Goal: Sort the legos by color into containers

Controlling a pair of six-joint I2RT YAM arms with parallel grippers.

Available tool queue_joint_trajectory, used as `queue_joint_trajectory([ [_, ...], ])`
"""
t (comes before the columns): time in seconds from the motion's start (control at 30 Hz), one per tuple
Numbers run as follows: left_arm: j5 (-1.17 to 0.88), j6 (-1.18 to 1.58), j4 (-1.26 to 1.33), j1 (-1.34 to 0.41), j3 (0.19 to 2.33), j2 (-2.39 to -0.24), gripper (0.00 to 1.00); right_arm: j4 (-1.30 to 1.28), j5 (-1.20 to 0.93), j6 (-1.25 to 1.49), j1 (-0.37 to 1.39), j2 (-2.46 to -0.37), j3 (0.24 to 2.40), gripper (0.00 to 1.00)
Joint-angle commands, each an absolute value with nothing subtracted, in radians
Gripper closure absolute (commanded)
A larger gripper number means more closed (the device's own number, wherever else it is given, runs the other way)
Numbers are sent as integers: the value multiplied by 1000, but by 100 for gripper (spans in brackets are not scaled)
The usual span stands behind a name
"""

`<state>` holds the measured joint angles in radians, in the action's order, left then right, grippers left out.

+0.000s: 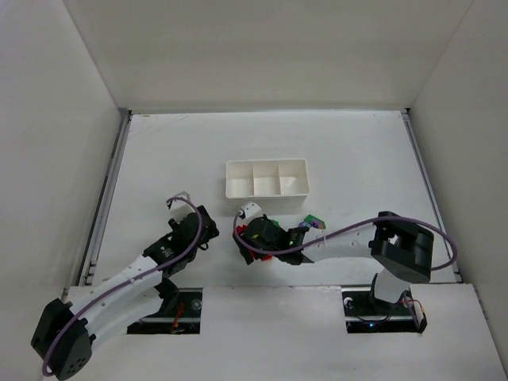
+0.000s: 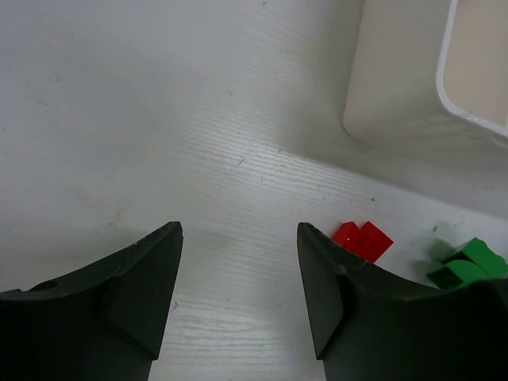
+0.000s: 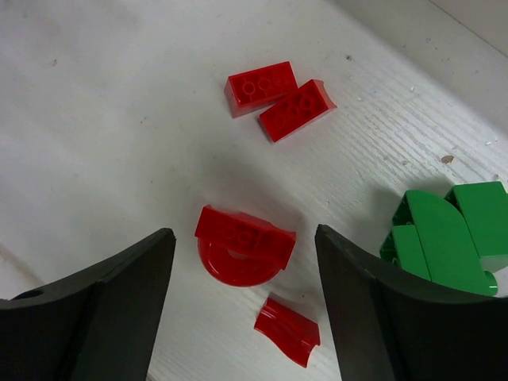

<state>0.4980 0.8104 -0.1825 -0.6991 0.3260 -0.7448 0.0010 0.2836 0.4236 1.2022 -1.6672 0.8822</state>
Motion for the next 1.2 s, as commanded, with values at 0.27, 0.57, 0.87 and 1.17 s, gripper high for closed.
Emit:
queue_joint_trajectory([
  [0.27, 423, 798, -55, -648, 281, -767, 42, 64, 327, 462, 1199, -1712, 905, 48],
  [0.57, 417, 772, 14, -688, 290, -819, 34, 78, 305, 428, 1151, -1431, 904, 57],
  [0.87, 423, 742, 149, -820, 327, -985, 34, 75, 265, 381, 880, -1515, 1089, 56],
  [1.17, 431, 709, 213, -880, 364, -1115, 33, 57, 319, 342, 794, -1661, 1206, 55],
])
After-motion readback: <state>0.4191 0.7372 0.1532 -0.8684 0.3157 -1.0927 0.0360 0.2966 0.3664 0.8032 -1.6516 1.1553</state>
